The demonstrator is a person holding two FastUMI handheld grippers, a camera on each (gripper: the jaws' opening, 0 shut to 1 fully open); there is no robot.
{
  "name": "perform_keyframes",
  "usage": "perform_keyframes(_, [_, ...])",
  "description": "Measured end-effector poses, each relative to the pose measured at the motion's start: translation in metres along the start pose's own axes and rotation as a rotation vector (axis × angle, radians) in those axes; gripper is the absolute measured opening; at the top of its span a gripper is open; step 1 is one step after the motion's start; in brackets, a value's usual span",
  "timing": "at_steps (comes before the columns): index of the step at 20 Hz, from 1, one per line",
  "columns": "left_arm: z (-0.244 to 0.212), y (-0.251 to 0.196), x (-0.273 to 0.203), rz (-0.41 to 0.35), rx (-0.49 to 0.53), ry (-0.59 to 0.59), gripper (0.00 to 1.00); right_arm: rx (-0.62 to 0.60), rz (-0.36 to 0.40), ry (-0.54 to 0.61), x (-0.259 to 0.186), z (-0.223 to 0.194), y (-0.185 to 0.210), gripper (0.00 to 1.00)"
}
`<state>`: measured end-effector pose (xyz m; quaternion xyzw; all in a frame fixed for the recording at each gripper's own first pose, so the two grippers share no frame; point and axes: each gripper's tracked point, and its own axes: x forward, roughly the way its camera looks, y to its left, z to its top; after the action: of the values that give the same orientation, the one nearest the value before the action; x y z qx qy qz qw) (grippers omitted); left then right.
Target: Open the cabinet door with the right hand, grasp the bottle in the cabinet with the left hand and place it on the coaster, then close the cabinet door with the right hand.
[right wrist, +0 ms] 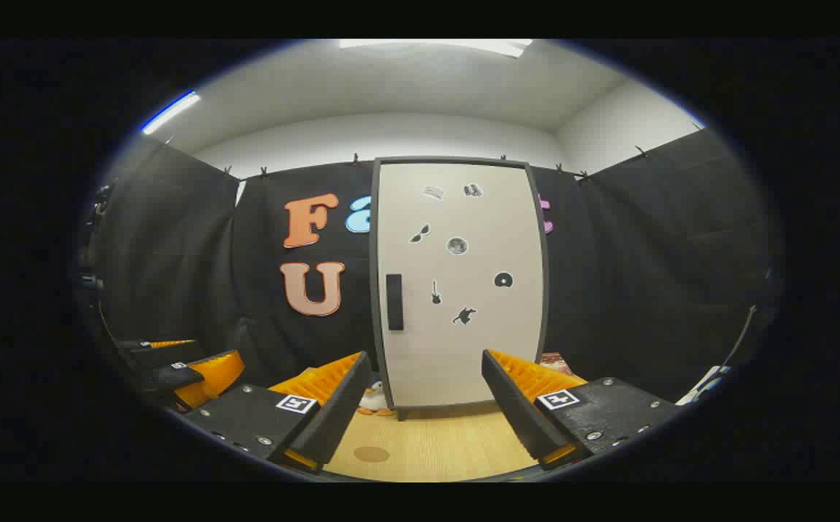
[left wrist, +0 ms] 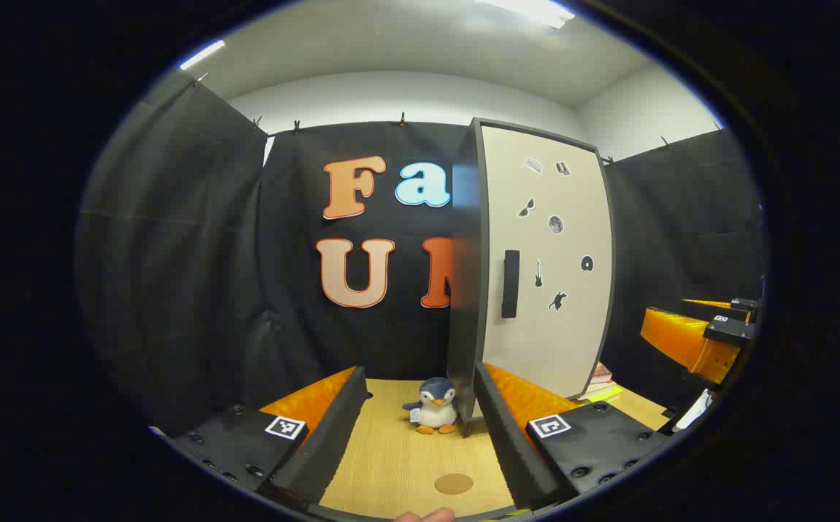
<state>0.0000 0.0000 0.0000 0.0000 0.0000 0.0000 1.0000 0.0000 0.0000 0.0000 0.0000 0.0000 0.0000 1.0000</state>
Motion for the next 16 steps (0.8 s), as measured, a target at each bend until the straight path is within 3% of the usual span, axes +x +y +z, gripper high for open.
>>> perform_keyframes(15, [-0.005,0.015,0.014,-0.009,-0.007,0.014,0.99,0.013,-0.029,0.016,0.007,-0.003,0.005,0.95])
perform_keyframes(16, [-0.006,0.016,0.017,-0.013,-0.006,0.013,0.96,0.013,-0.032,0.016,0.009,-0.003,0.006,0.95])
